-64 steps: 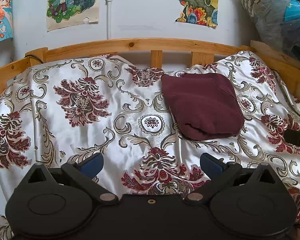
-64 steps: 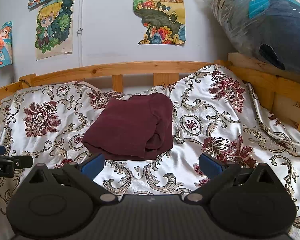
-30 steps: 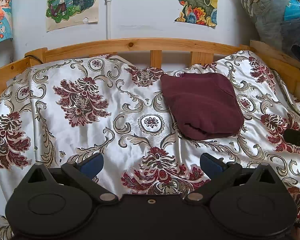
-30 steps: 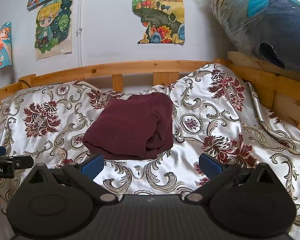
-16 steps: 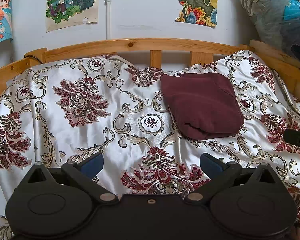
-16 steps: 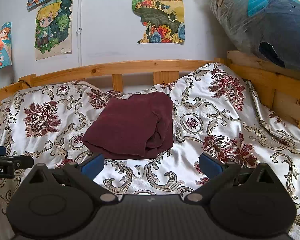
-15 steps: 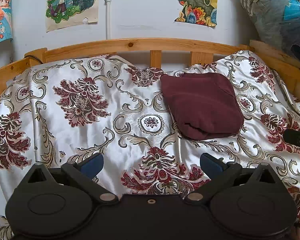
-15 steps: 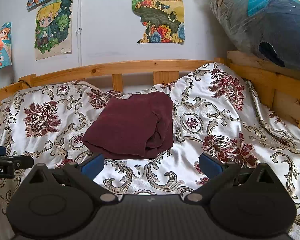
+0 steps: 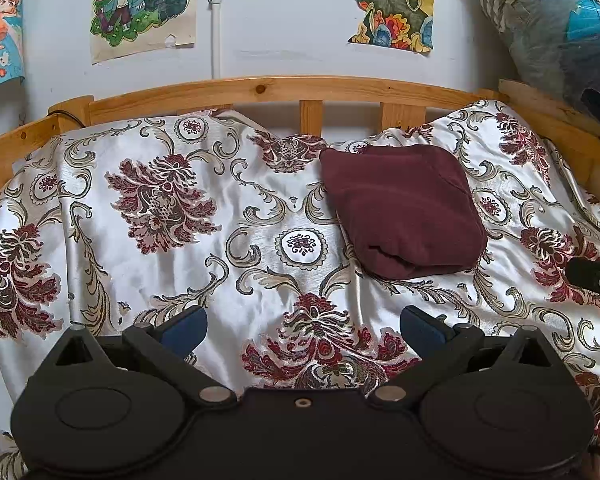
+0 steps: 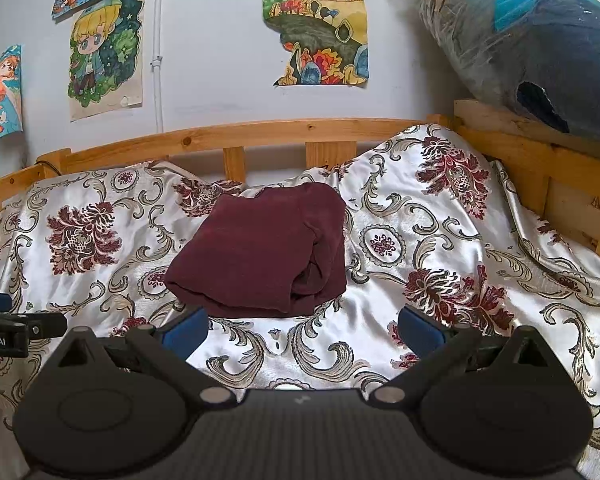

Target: Fold small clothes

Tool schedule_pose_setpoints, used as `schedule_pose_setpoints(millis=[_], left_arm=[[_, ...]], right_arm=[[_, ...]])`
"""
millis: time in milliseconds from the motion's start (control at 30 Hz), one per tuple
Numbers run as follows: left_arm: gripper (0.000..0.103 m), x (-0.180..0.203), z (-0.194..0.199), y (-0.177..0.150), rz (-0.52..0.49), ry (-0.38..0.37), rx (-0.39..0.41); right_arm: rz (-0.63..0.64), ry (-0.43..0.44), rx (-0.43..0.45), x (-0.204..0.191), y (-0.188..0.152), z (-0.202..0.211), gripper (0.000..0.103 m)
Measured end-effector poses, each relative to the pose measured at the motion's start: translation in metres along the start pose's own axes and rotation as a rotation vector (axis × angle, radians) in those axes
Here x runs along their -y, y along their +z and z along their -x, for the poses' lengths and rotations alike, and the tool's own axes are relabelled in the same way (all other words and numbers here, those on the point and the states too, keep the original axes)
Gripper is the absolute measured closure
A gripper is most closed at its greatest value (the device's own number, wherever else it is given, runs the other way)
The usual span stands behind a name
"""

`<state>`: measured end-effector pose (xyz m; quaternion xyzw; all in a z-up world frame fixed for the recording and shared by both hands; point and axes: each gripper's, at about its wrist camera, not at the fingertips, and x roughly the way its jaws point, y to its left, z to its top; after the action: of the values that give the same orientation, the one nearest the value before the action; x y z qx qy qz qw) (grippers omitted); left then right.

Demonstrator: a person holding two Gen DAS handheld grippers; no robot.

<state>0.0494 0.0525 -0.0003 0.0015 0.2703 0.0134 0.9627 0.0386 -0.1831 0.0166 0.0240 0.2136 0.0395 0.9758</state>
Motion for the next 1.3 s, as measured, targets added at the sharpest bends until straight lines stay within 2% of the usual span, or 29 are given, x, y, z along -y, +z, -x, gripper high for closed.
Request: schedule_pose_setpoints(millis=[1300], left_arm=[[0.001,0.0024,0.0002,-0.0006,-0.001,-0.001,-0.005]], right_arm=[[-0.008,-0.005,-0.004,-0.0018,0.0000,0.0001,0.000]])
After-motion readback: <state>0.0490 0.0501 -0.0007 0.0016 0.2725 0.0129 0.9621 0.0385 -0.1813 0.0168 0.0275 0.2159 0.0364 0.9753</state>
